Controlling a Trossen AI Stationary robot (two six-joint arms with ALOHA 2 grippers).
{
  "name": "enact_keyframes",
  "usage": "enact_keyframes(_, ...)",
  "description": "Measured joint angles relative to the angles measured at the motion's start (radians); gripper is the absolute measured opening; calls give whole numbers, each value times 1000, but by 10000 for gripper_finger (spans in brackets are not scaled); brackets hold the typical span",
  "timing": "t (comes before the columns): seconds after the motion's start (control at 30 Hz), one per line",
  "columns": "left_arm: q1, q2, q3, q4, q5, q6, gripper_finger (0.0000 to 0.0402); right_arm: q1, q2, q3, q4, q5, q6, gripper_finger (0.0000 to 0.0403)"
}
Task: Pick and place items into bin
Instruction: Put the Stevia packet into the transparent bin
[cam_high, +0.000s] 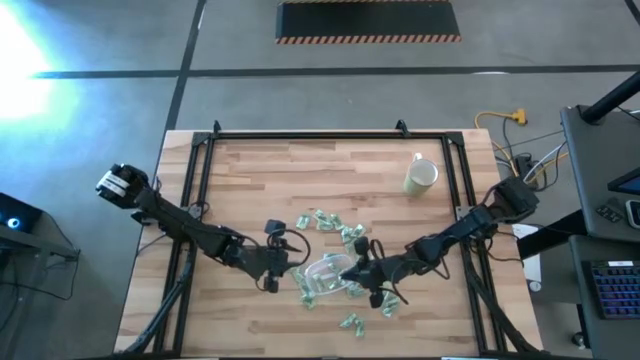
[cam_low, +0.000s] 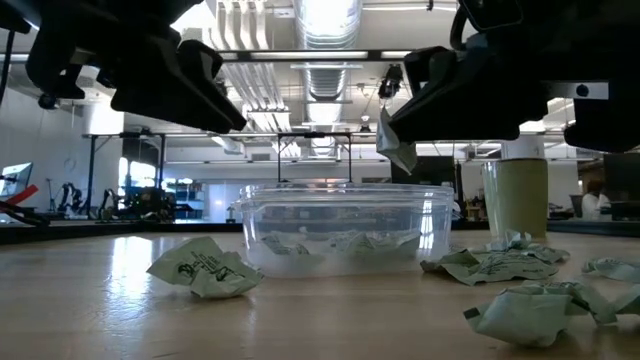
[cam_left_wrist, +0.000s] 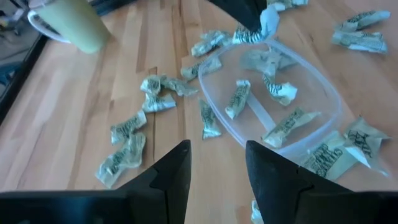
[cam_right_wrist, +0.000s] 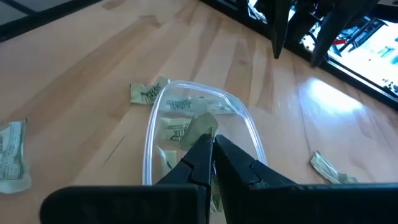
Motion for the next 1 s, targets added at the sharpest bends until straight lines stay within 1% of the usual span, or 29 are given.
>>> enact_keyframes(0.1, 0, 0, 0, -21, 0, -18, 137, 0, 0, 3, -1, 0, 0, 14)
enact_keyframes(0.17, 0, 0, 0, -25, 1, -26, 137, 0, -1, 2, -1, 0, 0, 25)
enact_keyframes(0.37, 0, 0, 0, -25, 3, -28, 137, 0, -1, 0, -3, 0, 7, 81)
enact_keyframes(0.43, 0, 0, 0, -25, 29, -29, 137, 1, -3, 4, -14, 0, -8, 98)
enact_keyframes(0.57, 1, 0, 0, -26, 128, -29, 137, 14, -27, 10, -72, 1, -38, 119)
enact_keyframes(0.63, 1, 9, 0, -20, 173, -29, 137, 23, -53, 9, -109, 1, -41, 125)
enact_keyframes(0.7, -3, 24, -7, -22, 197, -29, 137, 32, -84, 9, -148, 0, -33, 127)
enact_keyframes(1.0, -2, 108, -31, -10, 213, -25, 137, 98, -267, 8, -372, 0, 64, 121)
